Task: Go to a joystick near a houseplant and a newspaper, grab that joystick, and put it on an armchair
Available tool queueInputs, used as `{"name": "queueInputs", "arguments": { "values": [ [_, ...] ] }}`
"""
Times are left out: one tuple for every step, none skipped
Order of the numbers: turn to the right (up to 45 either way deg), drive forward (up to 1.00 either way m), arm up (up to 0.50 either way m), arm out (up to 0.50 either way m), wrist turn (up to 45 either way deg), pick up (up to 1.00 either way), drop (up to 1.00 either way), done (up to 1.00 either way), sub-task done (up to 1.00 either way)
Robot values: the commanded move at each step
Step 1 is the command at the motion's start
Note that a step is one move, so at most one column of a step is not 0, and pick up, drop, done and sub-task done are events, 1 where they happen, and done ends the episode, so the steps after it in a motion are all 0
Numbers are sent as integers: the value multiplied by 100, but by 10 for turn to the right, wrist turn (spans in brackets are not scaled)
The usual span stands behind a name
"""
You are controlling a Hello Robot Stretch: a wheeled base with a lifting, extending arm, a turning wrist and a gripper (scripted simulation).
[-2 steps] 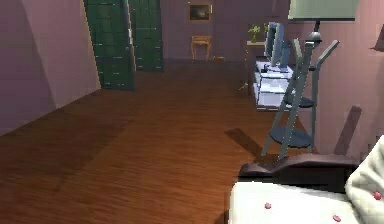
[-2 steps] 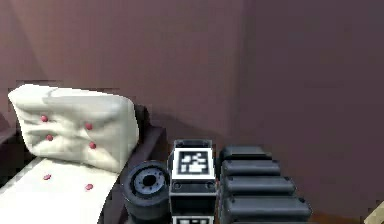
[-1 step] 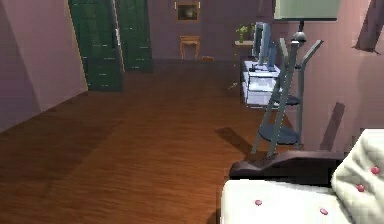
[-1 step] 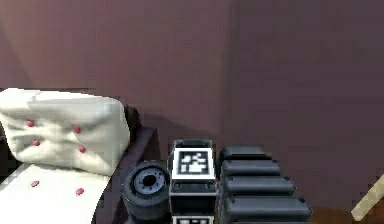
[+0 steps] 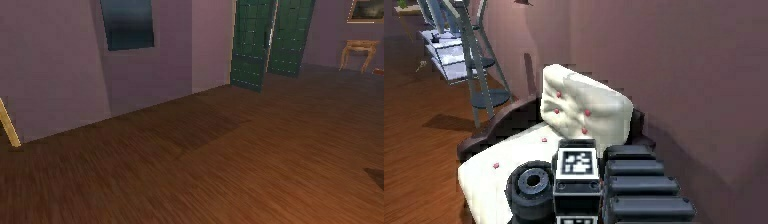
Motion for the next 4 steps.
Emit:
{"name": "queueInputs", "arguments": {
  "values": [
    [0, 0, 0, 48, 0, 0, 0, 0, 0],
    [0, 0, 0, 0, 390, 0, 0, 0, 0],
    [0, 0, -38, 0, 0, 0, 0, 0, 0],
    [0, 0, -32, 0, 0, 0, 0, 0, 0]
  ]
}}
